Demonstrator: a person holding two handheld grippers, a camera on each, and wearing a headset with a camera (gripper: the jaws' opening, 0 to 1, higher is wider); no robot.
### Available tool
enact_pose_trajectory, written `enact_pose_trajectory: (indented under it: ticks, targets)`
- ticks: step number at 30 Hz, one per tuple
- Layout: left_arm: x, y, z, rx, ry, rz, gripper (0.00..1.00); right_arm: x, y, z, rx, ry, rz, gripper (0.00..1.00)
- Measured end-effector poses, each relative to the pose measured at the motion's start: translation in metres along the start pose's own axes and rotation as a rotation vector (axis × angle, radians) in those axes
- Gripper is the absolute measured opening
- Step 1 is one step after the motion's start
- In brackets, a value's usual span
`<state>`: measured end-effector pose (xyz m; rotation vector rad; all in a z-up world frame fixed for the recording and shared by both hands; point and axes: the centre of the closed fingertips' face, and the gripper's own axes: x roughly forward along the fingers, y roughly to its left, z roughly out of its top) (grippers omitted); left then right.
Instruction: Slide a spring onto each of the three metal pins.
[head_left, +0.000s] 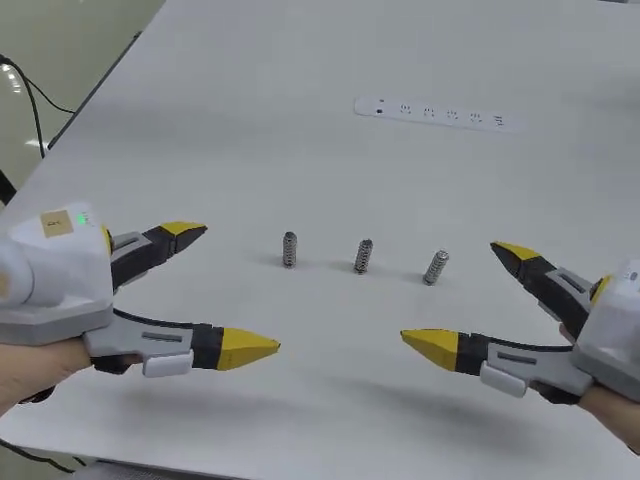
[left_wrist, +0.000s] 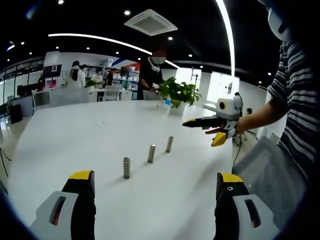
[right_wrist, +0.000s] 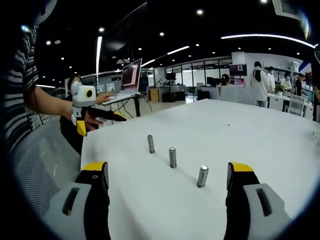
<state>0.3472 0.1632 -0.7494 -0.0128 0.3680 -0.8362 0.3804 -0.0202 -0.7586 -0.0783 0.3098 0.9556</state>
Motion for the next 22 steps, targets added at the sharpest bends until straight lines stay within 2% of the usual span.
enact_pose_trajectory:
  ticks: [2, 3, 5, 9, 15, 19, 22]
  targets:
    - [-0.001, 0.000, 0.000, 0.002, 0.001, 0.001, 0.98, -0.003, 0.000, -0.002, 0.002, 0.008, -0.002, 0.99]
    - [-0.003, 0.000, 0.001, -0.002, -0.008, 0.010, 0.98, -0.012, -0.002, -0.008, 0.017, 0.026, -0.008, 0.99]
    - [-0.004, 0.001, 0.000, -0.005, -0.010, 0.015, 0.98, -0.017, 0.000, -0.009, 0.014, 0.029, -0.011, 0.99]
    - [-0.006, 0.002, -0.008, -0.018, 0.007, 0.024, 0.98, -0.022, -0.002, -0.011, 0.009, 0.036, -0.022, 0.99]
    - [-0.009, 0.002, -0.009, -0.018, 0.009, 0.033, 0.98, -0.025, -0.007, -0.015, 0.026, 0.045, -0.048, 0.99]
    - [-0.008, 0.003, -0.010, -0.019, 0.010, 0.036, 0.98, -0.022, -0.004, -0.018, 0.014, 0.067, -0.040, 0.99]
    - [-0.007, 0.001, -0.008, -0.017, 0.006, 0.036, 0.98, -0.022, -0.004, -0.016, 0.012, 0.062, -0.037, 0.99]
